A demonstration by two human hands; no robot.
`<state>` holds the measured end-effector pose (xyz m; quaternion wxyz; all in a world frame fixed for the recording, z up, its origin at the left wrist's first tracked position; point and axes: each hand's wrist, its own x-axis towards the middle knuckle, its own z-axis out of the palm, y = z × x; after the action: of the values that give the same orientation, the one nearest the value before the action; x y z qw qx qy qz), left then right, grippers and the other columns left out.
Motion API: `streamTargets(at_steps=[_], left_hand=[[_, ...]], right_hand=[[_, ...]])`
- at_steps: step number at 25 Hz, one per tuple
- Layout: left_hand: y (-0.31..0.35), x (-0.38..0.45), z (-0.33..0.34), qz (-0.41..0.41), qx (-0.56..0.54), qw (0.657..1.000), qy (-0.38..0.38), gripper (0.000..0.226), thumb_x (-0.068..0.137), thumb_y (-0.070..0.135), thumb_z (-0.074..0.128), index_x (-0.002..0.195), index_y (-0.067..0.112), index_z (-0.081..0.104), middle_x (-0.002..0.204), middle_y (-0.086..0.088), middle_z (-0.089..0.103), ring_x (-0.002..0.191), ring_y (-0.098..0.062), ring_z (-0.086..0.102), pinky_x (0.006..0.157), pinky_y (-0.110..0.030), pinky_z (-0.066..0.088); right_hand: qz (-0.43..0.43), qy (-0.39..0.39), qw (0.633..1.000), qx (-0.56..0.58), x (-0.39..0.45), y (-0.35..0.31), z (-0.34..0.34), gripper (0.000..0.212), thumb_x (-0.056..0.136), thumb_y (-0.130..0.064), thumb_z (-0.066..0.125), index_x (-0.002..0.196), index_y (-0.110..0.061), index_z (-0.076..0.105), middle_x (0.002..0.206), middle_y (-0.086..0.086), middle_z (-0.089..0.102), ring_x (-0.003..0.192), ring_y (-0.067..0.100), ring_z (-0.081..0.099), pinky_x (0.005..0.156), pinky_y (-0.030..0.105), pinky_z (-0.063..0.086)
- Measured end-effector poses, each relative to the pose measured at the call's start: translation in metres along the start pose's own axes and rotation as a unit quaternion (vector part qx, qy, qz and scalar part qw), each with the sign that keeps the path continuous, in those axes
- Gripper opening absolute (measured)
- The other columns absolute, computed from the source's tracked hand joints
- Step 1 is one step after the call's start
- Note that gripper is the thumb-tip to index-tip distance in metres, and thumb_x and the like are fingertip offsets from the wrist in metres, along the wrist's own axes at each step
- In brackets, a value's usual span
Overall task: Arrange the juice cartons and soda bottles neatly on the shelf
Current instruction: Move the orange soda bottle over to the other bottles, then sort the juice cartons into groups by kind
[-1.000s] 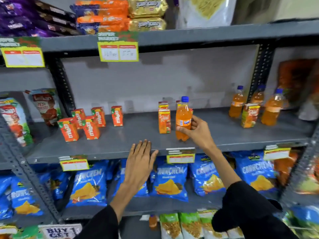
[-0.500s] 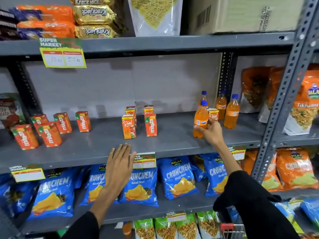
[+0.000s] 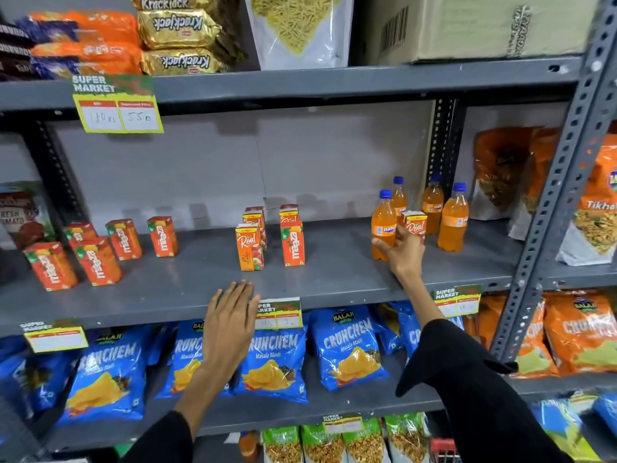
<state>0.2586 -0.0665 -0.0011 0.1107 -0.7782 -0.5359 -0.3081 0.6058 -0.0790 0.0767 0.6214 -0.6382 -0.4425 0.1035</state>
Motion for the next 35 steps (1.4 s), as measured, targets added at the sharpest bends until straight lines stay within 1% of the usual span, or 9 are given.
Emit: streamTargets(at_steps=[3, 5, 9, 12, 16, 19, 25, 30, 35], left_hand=[[-0.003, 0.000, 0.000, 0.006, 0.000, 1.000, -0.002, 0.070, 0.105, 0.050, 0.013, 0.134, 0.008, 0.062, 0.137, -0.010, 0.064, 0.131, -0.027, 0.056, 0.115, -0.048, 0.036], [-0.004, 0.000, 0.000, 0.013, 0.002, 1.000, -0.003, 0.069, 0.105, 0.050, 0.014, 0.134, 0.008, 0.062, 0.137, -0.010, 0.063, 0.131, -0.027, 0.056, 0.115, -0.047, 0.036], [-0.008, -0.001, -0.001, 0.027, 0.006, 1.000, -0.005, 0.064, 0.104, 0.048, 0.020, 0.136, 0.009, 0.059, 0.140, -0.009, 0.061, 0.134, -0.026, 0.054, 0.118, -0.043, 0.031], [-0.017, -0.003, -0.005, 0.028, 0.000, 1.000, -0.001, 0.064, 0.105, 0.048, 0.021, 0.136, 0.007, 0.058, 0.140, -0.011, 0.061, 0.133, -0.028, 0.054, 0.119, -0.045, 0.031], [-0.040, -0.003, -0.013, 0.003, 0.014, 1.000, -0.007, 0.065, 0.104, 0.048, 0.022, 0.135, 0.005, 0.059, 0.139, -0.012, 0.061, 0.133, -0.029, 0.053, 0.117, -0.048, 0.034], [-0.060, -0.001, -0.019, -0.020, 0.030, 0.999, -0.012, 0.068, 0.104, 0.049, 0.019, 0.134, 0.005, 0.060, 0.139, -0.012, 0.062, 0.134, -0.030, 0.053, 0.117, -0.048, 0.034], [-0.068, 0.002, -0.022, -0.030, 0.041, 0.998, -0.022, 0.073, 0.105, 0.050, 0.012, 0.134, 0.004, 0.060, 0.138, -0.012, 0.063, 0.133, -0.029, 0.054, 0.117, -0.048, 0.035], [-0.070, 0.001, -0.022, -0.018, 0.045, 0.998, -0.027, 0.069, 0.105, 0.049, 0.017, 0.137, 0.005, 0.058, 0.141, -0.012, 0.060, 0.135, -0.027, 0.051, 0.118, -0.046, 0.033], [-0.081, -0.001, -0.026, -0.012, 0.061, 0.998, -0.030, 0.070, 0.104, 0.053, 0.018, 0.142, 0.006, 0.052, 0.146, -0.010, 0.055, 0.140, -0.026, 0.046, 0.121, -0.044, 0.029]], right_hand=[[0.007, 0.003, 1.000, -0.028, -0.006, 0.001, 0.001, 0.046, 0.085, -0.018, 0.077, 0.126, -0.007, 0.061, 0.114, 0.000, 0.065, 0.106, 0.014, 0.059, 0.097, 0.030, 0.044], [0.015, 0.038, 0.997, -0.070, -0.017, 0.005, 0.002, 0.040, 0.088, -0.016, 0.073, 0.125, -0.009, 0.061, 0.118, 0.002, 0.067, 0.114, 0.020, 0.061, 0.096, 0.033, 0.046], [-0.071, 0.135, 0.979, -0.137, -0.064, 0.006, 0.013, 0.034, 0.091, 0.004, 0.060, 0.123, -0.006, 0.063, 0.106, 0.004, 0.067, 0.099, 0.020, 0.066, 0.087, 0.029, 0.051], [-0.115, 0.059, 0.981, -0.143, -0.081, -0.009, 0.041, 0.038, 0.091, 0.003, 0.062, 0.129, -0.003, 0.063, 0.116, 0.013, 0.070, 0.101, 0.024, 0.068, 0.096, 0.034, 0.055], [-0.049, -0.087, 0.989, -0.108, -0.068, -0.042, 0.090, 0.061, 0.086, -0.014, 0.074, 0.141, -0.004, 0.050, 0.130, 0.014, 0.064, 0.117, 0.025, 0.063, 0.100, 0.033, 0.050], [-0.006, -0.129, 0.988, -0.089, -0.060, -0.052, 0.122, 0.082, 0.079, -0.024, 0.082, 0.145, 0.001, 0.041, 0.137, 0.020, 0.058, 0.129, 0.031, 0.055, 0.102, 0.034, 0.043], [0.046, -0.074, 0.993, -0.082, -0.056, -0.057, 0.169, 0.086, 0.067, -0.036, 0.089, 0.128, 0.000, 0.039, 0.131, 0.023, 0.050, 0.126, 0.038, 0.048, 0.103, 0.047, 0.045], [0.050, -0.060, 0.990, -0.119, -0.054, -0.062, 0.173, 0.081, 0.065, -0.035, 0.089, 0.121, -0.002, 0.040, 0.123, 0.023, 0.054, 0.115, 0.039, 0.056, 0.095, 0.051, 0.051], [0.009, -0.029, 0.995, -0.094, -0.069, -0.065, 0.157, 0.065, 0.069, -0.028, 0.085, 0.114, -0.001, 0.047, 0.111, 0.019, 0.059, 0.101, 0.034, 0.062, 0.075, 0.037, 0.049]])
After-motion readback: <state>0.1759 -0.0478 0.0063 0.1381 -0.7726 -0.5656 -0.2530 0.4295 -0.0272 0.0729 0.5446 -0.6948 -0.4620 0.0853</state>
